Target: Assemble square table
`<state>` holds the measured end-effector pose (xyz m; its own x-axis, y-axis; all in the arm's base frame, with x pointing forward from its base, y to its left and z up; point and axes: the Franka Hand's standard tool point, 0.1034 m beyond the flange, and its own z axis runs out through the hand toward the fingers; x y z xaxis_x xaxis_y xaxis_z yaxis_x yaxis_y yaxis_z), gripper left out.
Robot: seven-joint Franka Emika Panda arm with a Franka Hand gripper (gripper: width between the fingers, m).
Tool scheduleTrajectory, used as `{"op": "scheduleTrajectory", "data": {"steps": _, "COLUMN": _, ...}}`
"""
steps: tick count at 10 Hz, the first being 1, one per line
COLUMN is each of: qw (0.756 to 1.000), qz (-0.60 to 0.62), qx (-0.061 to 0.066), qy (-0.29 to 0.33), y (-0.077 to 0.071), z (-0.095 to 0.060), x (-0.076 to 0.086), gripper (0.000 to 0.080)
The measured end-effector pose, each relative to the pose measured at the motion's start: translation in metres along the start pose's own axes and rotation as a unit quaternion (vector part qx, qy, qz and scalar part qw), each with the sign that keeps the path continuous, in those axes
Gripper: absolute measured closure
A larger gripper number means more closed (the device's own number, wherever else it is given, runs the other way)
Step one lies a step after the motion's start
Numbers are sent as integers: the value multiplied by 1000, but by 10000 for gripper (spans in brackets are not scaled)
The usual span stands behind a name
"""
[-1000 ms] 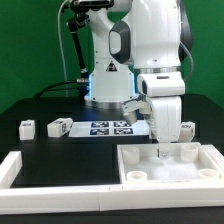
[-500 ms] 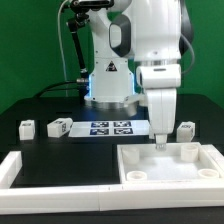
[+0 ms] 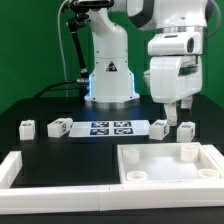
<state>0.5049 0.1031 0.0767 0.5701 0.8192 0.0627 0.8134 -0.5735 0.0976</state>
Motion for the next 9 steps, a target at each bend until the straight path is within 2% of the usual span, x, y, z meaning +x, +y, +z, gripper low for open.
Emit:
{"op": "scheduleTrajectory", "data": {"steps": 2, "qw": 997, "qz": 79, "qx": 4, "qy": 2, "y": -1, "z": 0, "x": 1, "gripper": 151}}
{"op": "scheduleTrajectory", "data": {"steps": 3, "qw": 987, "qz": 163, "qx": 10, "qy": 0, "y": -8, "z": 2, "x": 1, "gripper": 151}}
{"op": "scheduleTrajectory", "data": {"steps": 5, "qw": 957, "qz": 287, "qx": 26, "qy": -7, "y": -15, "z": 5, "x": -4, "gripper": 151}}
{"op": "scheduleTrajectory", "data": {"steps": 6, "qw": 928, "qz": 370, "qx": 41, "qy": -14, "y": -18, "z": 8, "x": -7, "gripper": 151}}
{"op": "scheduleTrajectory", "data": {"steps": 7, "qw": 911, "qz": 409, "qx": 45, "qy": -16, "y": -19, "z": 10, "x": -6, "gripper": 151}}
{"op": "scheduleTrajectory", "data": {"steps": 8, "qw": 907, "qz": 419, "qx": 46, "qy": -16, "y": -20, "z": 10, "x": -5, "gripper": 151}}
{"op": "scheduleTrajectory", "data": {"steps": 9, "qw": 887, "qz": 459, "qx": 48, "qy": -17, "y": -21, "z": 10, "x": -5, "gripper": 151}}
